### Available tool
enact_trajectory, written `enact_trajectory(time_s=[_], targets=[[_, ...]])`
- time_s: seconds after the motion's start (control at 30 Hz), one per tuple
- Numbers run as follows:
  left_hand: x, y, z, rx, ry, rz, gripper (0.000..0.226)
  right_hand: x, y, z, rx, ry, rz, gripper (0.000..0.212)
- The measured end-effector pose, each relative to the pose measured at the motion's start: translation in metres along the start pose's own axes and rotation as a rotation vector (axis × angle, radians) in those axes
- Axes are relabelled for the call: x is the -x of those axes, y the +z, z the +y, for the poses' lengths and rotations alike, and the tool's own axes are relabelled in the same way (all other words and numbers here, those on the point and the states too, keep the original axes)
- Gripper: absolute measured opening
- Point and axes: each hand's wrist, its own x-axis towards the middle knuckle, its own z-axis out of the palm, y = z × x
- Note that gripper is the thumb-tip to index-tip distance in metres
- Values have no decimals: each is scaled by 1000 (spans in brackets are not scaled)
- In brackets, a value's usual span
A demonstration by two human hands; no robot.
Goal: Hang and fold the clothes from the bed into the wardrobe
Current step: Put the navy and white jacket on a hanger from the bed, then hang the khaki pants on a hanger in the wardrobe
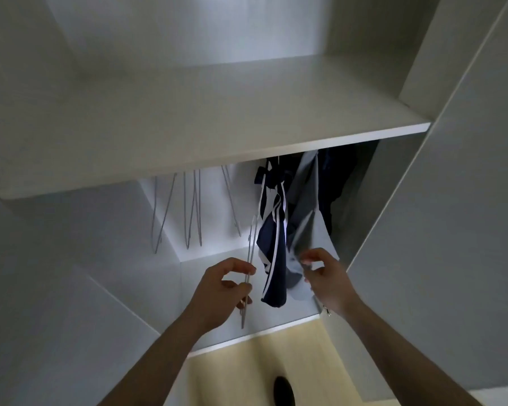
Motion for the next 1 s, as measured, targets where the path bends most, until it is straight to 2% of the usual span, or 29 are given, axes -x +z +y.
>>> enact_trajectory(time_s=[0.13, 0.27, 0.47, 0.6, 0.77, 1.0], targets=[[16, -4, -8, -12, -20, -143, 24, 50, 12, 16, 43, 52, 81, 25], [28, -6, -21, -103, -61, -256, 26, 104, 23, 45, 70, 138, 103, 24], [41, 2, -40, -458, -23, -389, 32, 201, 24, 85, 34, 313, 116, 21], [63, 38, -39, -550, -11, -560, 31, 266, 17, 114, -66, 451, 174, 15], [129, 97, -32, -574, 84, -844, 30, 347, 11, 154, -274, 590, 281, 17], [251, 194, -25, -548, 189, -1182, 29, 493, -10, 195, -547, 689, 552, 23]])
